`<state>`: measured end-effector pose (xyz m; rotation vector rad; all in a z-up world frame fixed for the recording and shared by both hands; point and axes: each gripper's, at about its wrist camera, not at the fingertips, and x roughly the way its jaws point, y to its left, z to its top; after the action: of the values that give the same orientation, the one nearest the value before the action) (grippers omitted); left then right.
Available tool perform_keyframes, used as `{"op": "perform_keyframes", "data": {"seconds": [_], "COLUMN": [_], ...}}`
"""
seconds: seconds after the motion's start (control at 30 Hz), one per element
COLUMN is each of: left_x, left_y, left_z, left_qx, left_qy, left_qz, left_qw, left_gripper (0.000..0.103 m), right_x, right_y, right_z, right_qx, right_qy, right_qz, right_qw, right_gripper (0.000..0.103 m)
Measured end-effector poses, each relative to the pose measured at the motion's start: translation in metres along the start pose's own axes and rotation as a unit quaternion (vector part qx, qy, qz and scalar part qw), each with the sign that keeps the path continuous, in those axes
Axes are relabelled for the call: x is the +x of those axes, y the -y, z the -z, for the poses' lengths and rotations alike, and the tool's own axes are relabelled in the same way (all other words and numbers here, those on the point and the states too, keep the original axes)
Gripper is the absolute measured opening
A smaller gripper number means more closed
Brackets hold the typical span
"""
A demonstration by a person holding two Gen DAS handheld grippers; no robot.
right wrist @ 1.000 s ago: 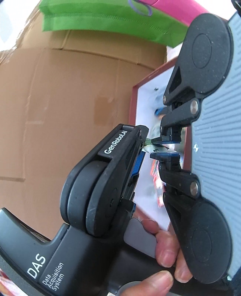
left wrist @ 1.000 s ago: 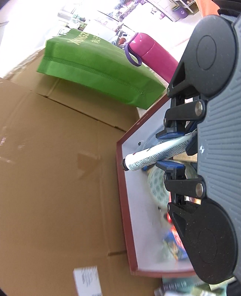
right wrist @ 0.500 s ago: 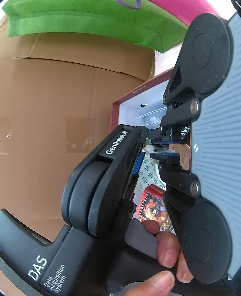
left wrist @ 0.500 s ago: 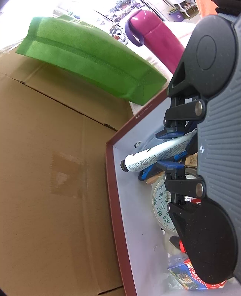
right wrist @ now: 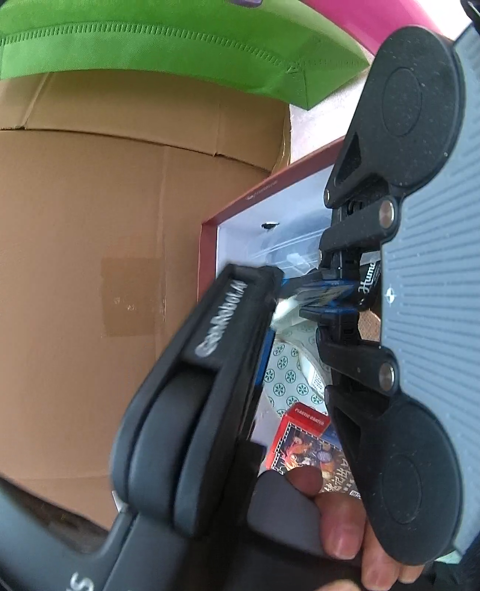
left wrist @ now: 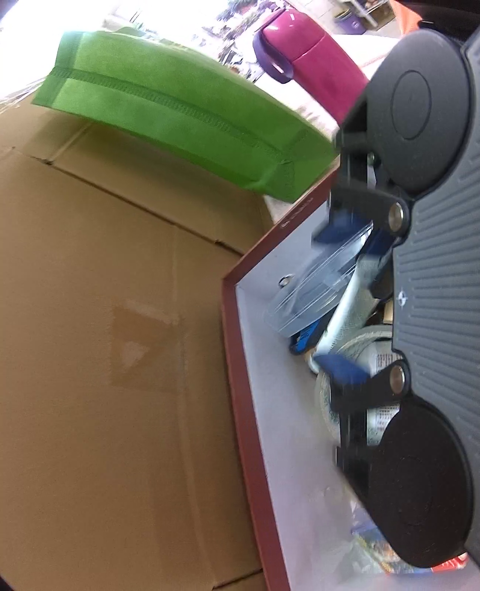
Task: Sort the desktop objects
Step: 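Carry the white tube into the red shoebox and open the left gripper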
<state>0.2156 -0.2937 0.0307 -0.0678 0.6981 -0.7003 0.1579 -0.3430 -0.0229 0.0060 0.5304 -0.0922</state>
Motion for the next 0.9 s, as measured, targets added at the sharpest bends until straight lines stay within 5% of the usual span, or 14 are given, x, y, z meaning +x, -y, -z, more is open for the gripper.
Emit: {"op": "perform_keyframes", "data": {"seconds": [0.07, 0.23, 0.37, 0.9], "left_x": [-0.005, -0.015, -0.025, -0.072], "left_y": [0.002, 0.001, 0.001, 0.002], "left_z": [0.000, 0.003, 0.010, 0.038], "left_qx": [0.006, 0.004, 0.011, 0.039], "left_qy": [0.017, 0.019, 0.027, 0.066], "left_qz": [-0.004, -0.012, -0.026, -0.053], "left_qw": [0.9998, 0.9997, 0.9992, 0.9957], "left_gripper": [0.083, 0.094, 0.096, 0.096], "right_x": [0.000, -0.001, -0.002, -0.006], "right_y": [-0.001, -0.006, -0.011, -0.040], "right_z": [-0.001, -0.002, -0.003, -0.008], "right_qx": [-0.001, -0.009, -0.011, -0.027], "right_qy": [0.003, 0.012, 0.021, 0.042], "right_qz": [0.003, 0.013, 0.027, 0.044], "right_qw": [1.000, 1.000, 0.999, 0.998], "right_gripper": [0.045, 0.056, 0.084, 0.091]}}
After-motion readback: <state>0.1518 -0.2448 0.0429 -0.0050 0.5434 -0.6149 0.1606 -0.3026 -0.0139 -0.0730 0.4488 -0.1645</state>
